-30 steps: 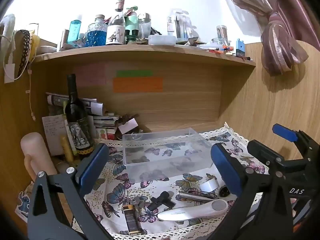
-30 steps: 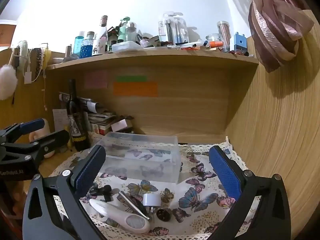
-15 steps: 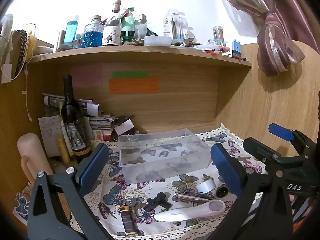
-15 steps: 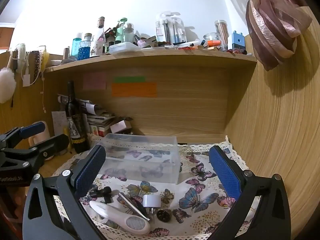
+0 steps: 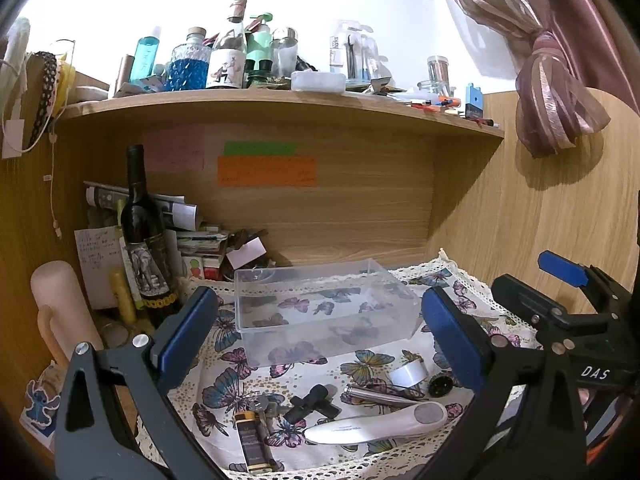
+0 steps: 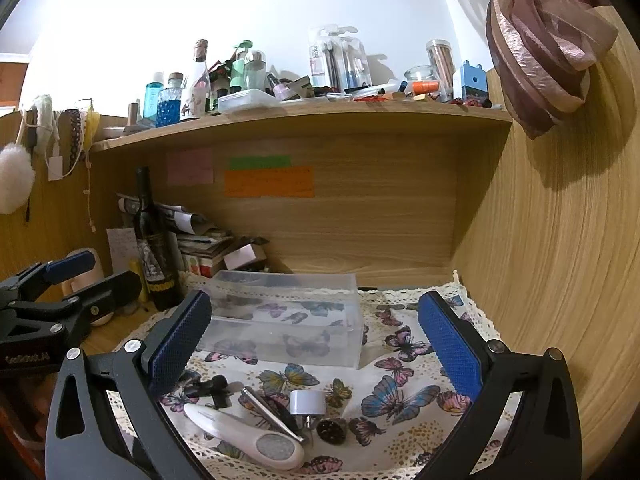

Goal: Organize rigid objects

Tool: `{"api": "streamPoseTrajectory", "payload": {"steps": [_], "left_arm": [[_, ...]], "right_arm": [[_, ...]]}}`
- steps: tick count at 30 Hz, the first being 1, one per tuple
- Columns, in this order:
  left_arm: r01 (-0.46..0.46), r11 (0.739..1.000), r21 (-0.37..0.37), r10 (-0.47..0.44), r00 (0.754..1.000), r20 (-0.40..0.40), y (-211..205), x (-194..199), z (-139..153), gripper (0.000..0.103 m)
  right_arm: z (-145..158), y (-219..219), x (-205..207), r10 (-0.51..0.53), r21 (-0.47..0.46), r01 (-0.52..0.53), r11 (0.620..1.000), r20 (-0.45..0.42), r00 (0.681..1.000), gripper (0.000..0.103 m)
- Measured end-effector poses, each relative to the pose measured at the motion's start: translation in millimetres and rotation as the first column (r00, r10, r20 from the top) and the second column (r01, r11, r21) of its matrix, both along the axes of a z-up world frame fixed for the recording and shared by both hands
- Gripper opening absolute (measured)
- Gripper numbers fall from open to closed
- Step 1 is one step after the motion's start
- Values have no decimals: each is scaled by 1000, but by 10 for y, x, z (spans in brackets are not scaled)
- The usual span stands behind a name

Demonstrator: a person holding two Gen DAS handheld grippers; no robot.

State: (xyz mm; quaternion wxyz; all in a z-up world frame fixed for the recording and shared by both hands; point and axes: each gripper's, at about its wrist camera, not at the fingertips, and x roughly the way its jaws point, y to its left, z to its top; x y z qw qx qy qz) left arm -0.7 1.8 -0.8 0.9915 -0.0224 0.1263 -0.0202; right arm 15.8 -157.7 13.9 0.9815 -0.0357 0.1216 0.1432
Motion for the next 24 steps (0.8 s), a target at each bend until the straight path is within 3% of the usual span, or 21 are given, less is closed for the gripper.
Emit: {"api": "streamPoseTrajectory", "payload": {"steps": [24], "left_arm": [[6,1000,11,-6,1000,13,-42,-46,-12,103]], "right_arm": [[19,27,-25,8,2,-8,1000,2,1000,103]]}}
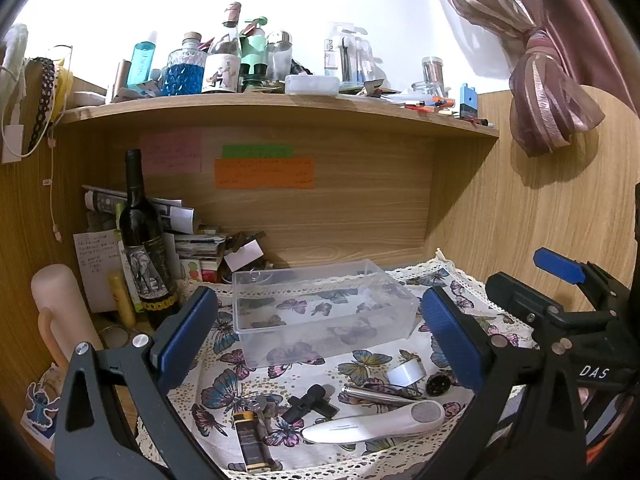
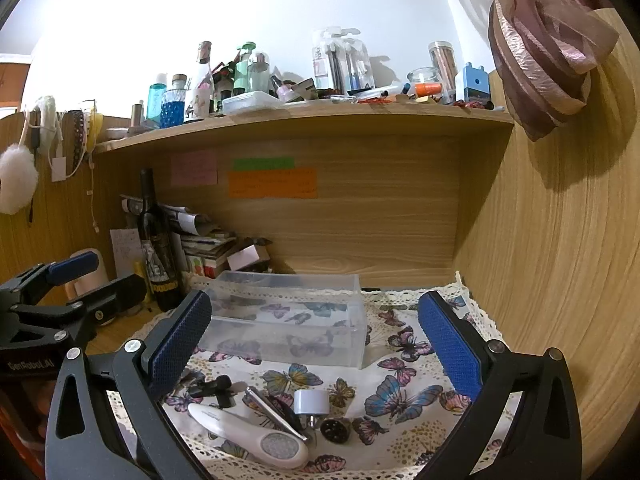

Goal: Organize rigid objects

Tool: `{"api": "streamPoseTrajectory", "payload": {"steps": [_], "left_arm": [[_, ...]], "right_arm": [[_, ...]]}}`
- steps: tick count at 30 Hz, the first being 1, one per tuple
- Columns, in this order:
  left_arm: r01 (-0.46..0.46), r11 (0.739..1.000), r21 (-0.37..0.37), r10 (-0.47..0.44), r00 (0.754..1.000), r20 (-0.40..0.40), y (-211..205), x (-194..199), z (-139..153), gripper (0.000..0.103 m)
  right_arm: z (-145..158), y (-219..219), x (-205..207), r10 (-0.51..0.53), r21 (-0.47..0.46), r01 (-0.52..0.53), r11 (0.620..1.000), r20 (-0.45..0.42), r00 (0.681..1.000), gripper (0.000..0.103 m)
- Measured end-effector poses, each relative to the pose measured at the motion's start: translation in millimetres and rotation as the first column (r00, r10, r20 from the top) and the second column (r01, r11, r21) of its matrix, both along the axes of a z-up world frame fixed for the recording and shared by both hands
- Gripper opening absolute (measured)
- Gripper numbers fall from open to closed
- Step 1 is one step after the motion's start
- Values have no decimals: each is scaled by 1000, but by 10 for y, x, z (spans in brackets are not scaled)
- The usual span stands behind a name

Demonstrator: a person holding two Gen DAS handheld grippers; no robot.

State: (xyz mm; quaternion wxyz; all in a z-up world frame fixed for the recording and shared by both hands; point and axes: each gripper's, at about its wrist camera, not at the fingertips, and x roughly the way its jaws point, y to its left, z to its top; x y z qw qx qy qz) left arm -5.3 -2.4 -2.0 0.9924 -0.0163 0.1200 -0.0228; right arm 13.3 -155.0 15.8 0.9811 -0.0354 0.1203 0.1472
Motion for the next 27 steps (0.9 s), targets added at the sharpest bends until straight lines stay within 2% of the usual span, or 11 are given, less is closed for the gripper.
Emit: {"api": "streamPoseTrajectory", "payload": {"steps": [27], "left_arm": [[3,1000,0,-3,1000,3,-19,-22,27,103]], "right_arm": [[4,-9,-7,10,11,-10,1000,-8,1000,103]]}}
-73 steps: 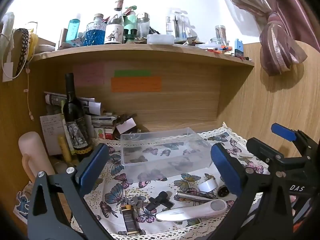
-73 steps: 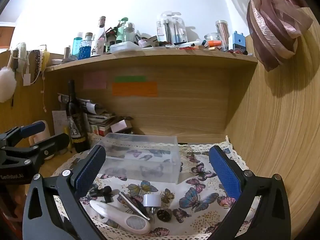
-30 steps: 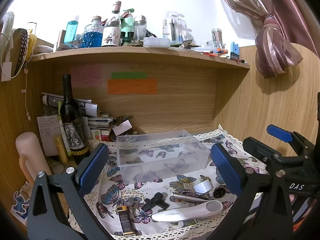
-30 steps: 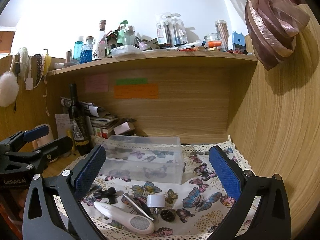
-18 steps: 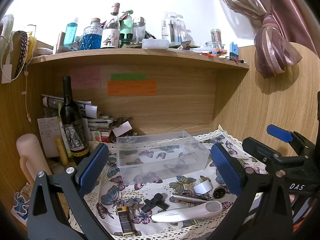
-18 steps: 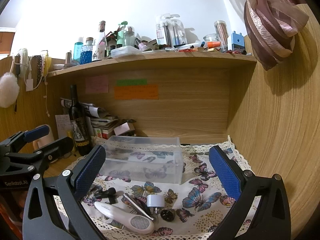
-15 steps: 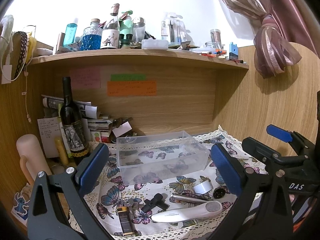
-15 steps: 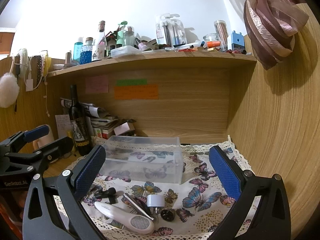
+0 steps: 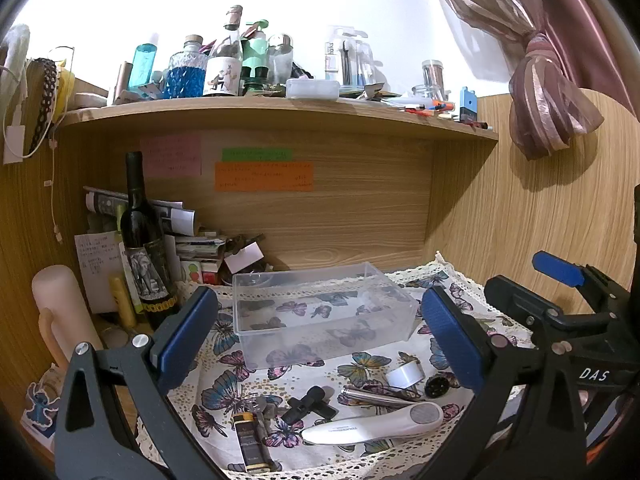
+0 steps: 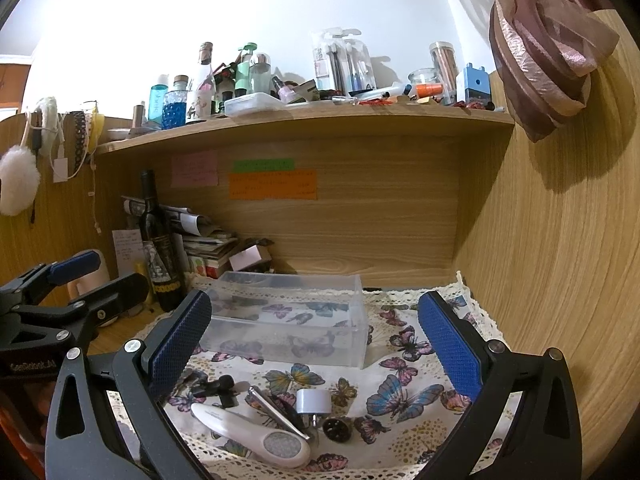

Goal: Organize rigid objects

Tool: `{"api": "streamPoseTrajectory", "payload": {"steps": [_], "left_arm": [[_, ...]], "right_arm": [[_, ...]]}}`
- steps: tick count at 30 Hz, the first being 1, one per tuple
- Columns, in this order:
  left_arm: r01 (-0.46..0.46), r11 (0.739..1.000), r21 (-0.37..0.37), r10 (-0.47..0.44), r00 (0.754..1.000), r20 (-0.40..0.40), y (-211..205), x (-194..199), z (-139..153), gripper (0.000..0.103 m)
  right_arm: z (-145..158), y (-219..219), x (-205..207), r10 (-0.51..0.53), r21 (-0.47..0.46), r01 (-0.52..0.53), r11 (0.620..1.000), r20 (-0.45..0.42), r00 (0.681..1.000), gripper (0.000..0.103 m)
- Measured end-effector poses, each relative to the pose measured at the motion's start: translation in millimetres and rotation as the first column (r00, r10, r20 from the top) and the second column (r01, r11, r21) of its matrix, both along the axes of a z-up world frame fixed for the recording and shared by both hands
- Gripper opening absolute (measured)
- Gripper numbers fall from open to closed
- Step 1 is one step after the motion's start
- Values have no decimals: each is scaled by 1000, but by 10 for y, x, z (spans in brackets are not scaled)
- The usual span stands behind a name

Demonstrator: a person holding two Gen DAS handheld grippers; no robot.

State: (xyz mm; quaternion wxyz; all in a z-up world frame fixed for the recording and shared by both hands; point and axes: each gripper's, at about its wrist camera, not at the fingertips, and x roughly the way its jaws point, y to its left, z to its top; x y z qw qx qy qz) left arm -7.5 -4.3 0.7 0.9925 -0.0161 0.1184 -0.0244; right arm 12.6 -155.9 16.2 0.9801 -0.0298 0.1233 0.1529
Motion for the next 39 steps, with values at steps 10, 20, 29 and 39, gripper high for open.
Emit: {"api": "streamPoseTrajectory", "payload": {"steps": [10,20,29,39], "left_arm": [[-24,1000,-10,24,1000,-16,65,60,-37,103],[-126,992,11,125,965,-229,523,381,-445,73],[-128,992,11,120,889,-442,658,458,-1066,61],[-68,997,-23,43,828,-558,617,547,-1418,53]], "right_arm": [[-50,2,93,16,7,-15,1000,-34,999,103],[-333,-255,328,-68,-22,66,998,-130,989,89],[-761,-350,564,-62,-48,49,998,-313,948,68],[-1194,-246,768,2,-63,-39,997,-504,864,59]]}}
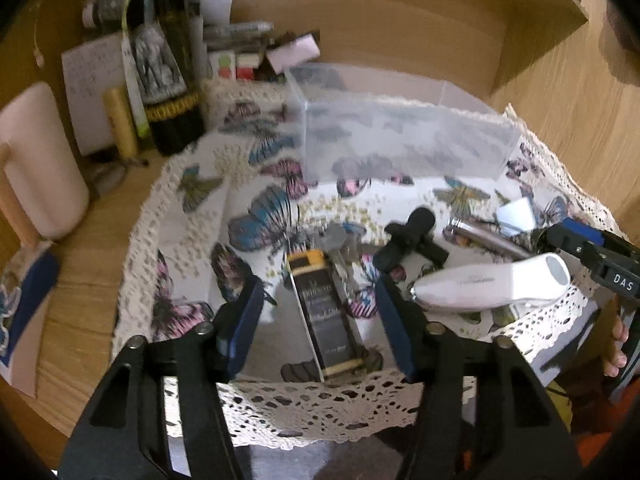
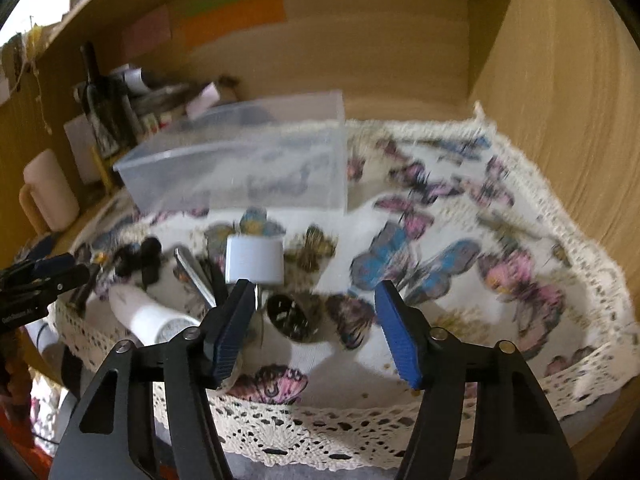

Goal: Organize rigid objects
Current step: 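Grasp the perfume bottle with left tool while right tool grasps the round speaker, then drop the bottle into the clear box with left tool while right tool drops the speaker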

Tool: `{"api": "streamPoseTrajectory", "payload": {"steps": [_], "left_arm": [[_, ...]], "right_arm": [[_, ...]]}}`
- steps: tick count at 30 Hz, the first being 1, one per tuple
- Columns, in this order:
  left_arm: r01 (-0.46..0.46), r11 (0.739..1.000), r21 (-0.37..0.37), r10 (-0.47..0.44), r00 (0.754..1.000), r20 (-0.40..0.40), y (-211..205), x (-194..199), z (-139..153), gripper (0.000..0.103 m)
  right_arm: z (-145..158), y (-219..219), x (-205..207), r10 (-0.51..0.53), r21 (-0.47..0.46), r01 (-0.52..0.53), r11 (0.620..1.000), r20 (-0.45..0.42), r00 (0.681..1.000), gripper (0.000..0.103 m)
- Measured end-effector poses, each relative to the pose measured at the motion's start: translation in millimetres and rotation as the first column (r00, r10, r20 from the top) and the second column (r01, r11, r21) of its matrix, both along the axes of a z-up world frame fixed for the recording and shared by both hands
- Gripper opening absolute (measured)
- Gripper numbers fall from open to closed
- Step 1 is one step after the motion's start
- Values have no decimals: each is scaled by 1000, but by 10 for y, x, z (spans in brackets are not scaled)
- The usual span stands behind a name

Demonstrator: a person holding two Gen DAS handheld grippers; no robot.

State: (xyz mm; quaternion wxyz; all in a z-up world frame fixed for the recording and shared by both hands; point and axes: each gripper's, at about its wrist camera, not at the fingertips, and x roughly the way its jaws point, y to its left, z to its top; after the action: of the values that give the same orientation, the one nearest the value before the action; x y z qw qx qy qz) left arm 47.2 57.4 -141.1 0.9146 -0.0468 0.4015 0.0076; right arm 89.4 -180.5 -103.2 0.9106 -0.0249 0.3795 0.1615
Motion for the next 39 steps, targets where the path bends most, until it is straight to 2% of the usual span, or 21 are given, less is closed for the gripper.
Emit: {"api": "streamPoseTrajectory", "payload": {"steps": [3,4,5,6,7,8,15,16,17,20,22,24,26,27,29,31,33,34,36,37,39], "left_arm": [[6,1000,-18,-6,1000,-28,-5,54,-99,45],[4,1000,1,-4,1000,-14,-29,46,-99,39],[12,1000,15,-12,1000,-11,-49,42,-103,31],[15,1000,24,-15,1000,0,-67,29,-108,30],[16,1000,23,-16,1000,7,-62,19,-111,28],[16,1000,22,-16,1000,15,-56,10,-112,28],[7,1000,8,-7,999,52,0,-63,-6,27],[3,1000,16,-4,998,62,3,-66,31,17],[2,1000,23,-4,997,71,3,-70,68,1],[9,1000,13,-10,995,99,32,-64,195,1],[7,999,34,-11,993,116,23,-43,262,1],[13,999,51,-18,994,110,14,-17,280,2],[22,999,33,-25,996,83,20,-17,251,6],[23,999,25,-24,997,67,23,-26,222,10],[18,999,27,-19,999,37,13,-54,147,42],[11,999,48,-13,1000,27,-14,-86,57,55],[14,998,62,-14,1000,-4,-35,-76,-48,53],[18,998,54,-17,1000,-22,-31,-55,-115,42],[12,996,83,-12,1000,7,-43,-64,-144,31],[6,995,103,-7,1000,11,-49,-56,-137,23],[-7,996,91,6,1000,11,-6,-41,-124,23]], "right_arm": [[-57,20,46,13,15,-12,1000,-30,999,59],[-69,32,61,12,13,-12,1000,-30,999,59],[-78,46,76,13,8,-12,1000,-30,999,53],[-89,65,91,14,2,-14,1000,-35,999,48],[-103,72,114,12,2,-12,1000,-42,999,34],[-121,76,131,11,2,-11,1000,-51,999,30],[-65,36,87,-13,4,13,1000,-8,1000,30],[-36,24,83,-18,10,18,1000,1,1000,30],[-7,14,79,-22,14,22,1000,9,1000,30],[112,0,71,-26,21,25,999,46,999,30],[205,-5,78,-28,34,25,999,73,997,30],[281,6,63,-25,51,20,999,97,995,30],[327,14,51,-23,64,16,998,111,994,30],[342,16,52,-22,73,14,997,114,993,30],[346,27,54,-17,79,8,997,113,993,30],[329,47,55,-11,76,3,997,109,994,30],[307,61,62,-6,73,-1,997,103,995,30],[296,67,67,-3,73,-4,997,99,995,30],[284,72,67,0,71,-7,997,94,996,30],[282,75,65,1,68,-8,998,94,996,30],[299,78,55,1,61,-7,998,99,995,30]]}}
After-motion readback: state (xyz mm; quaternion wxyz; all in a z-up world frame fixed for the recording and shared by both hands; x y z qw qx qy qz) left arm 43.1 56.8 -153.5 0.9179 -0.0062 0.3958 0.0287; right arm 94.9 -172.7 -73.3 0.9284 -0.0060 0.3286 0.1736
